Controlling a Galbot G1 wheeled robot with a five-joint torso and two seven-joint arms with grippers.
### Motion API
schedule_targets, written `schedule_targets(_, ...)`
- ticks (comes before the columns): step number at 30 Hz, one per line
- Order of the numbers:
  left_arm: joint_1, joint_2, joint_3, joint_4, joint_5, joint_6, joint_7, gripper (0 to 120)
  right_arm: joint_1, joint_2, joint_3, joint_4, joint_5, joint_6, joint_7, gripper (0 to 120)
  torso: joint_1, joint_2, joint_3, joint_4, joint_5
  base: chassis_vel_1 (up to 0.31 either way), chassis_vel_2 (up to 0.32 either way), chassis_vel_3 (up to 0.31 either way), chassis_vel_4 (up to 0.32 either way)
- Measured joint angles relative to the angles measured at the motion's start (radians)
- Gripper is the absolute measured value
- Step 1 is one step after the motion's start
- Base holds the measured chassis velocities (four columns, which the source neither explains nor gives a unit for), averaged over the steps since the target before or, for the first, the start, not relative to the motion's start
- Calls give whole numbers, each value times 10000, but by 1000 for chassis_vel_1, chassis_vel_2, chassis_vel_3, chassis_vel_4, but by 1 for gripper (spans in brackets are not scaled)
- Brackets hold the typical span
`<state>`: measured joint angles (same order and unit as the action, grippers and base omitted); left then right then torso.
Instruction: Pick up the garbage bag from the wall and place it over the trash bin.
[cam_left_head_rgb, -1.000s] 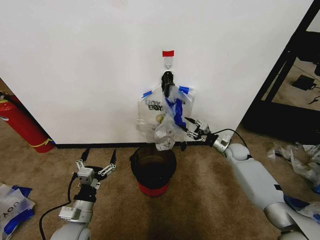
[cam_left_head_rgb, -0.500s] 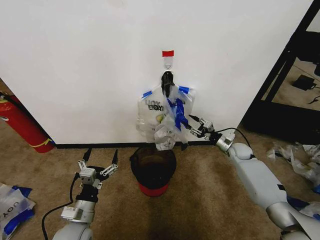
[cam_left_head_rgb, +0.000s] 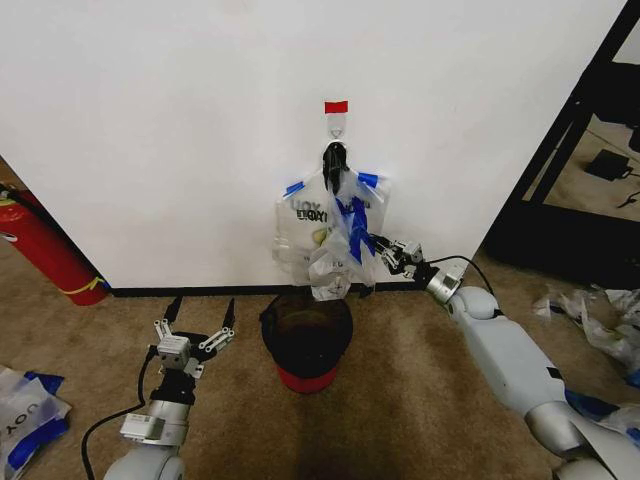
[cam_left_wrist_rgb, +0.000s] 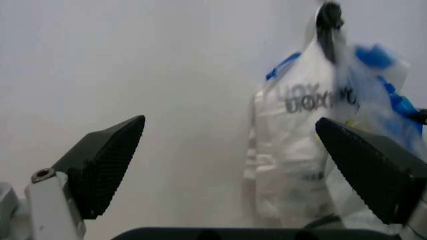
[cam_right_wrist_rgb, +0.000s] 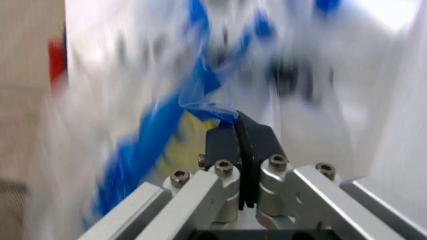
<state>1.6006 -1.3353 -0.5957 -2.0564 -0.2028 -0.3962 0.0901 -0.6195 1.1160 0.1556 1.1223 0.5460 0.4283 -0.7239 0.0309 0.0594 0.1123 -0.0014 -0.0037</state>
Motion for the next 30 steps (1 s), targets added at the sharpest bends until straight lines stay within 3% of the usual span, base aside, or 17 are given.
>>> schedule_targets(4, -157, 245, 416, -395, -372, 51, 93, 100, -570, -302, -150, 1241, 899, -319, 465, 0, -1, 1, -1, -2, 0, 0, 0, 0, 0)
schedule_targets(10, -1147, 1629, 1993, -849, -1255, 335, 440, 100, -1755, -531, -486, 3104, 2824, -534, 1374, 0, -1, 0, -1, -7, -1, 0, 0, 0, 0)
schedule_targets(13, -1270, 2202, 2062, -889, -1377, 340, 700, 100, -1726, -419, -807, 3173, 3242, -534, 1556, 0, -1, 0, -1, -12, -2, 0, 0, 0, 0)
schedule_targets(15, -1485, 2775, 2052, -924, -1535, 604, 736, 100, -1575, -225, -1129, 3106, 3541, -547, 1643, 0, -1, 1, -1, 17, 2, 0, 0, 0, 0)
schedule_targets(18, -2475, 3867, 2341, -677, -2015, 1598, 617, 100, -1659, 37, -1337, 3002, 3975, -502, 1662, 0, 0, 0, 0, 1, -3, 34, 25, 15, 18)
schedule_targets(20, -2703, 4080, 2411, -560, -2080, 1795, 581, 100, -1671, 114, -1393, 2949, 4083, -462, 1655, 0, 0, 0, 0, -9, -3, 0, 0, 0, 0)
schedule_targets(24, -3655, 5067, 2905, -25, -2568, 2405, 450, 100, -1799, 452, -1559, 2854, 4511, -308, 1564, 0, 0, 0, 0, -1, -1, 0, 0, 0, 0)
schedule_targets(30, -4856, 5610, 4146, 196, -3486, 2908, 263, 100, -2190, 658, -1392, 2800, 4810, -158, 1399, 0, 0, 0, 0, -3, 1, 0, 0, 0, 0)
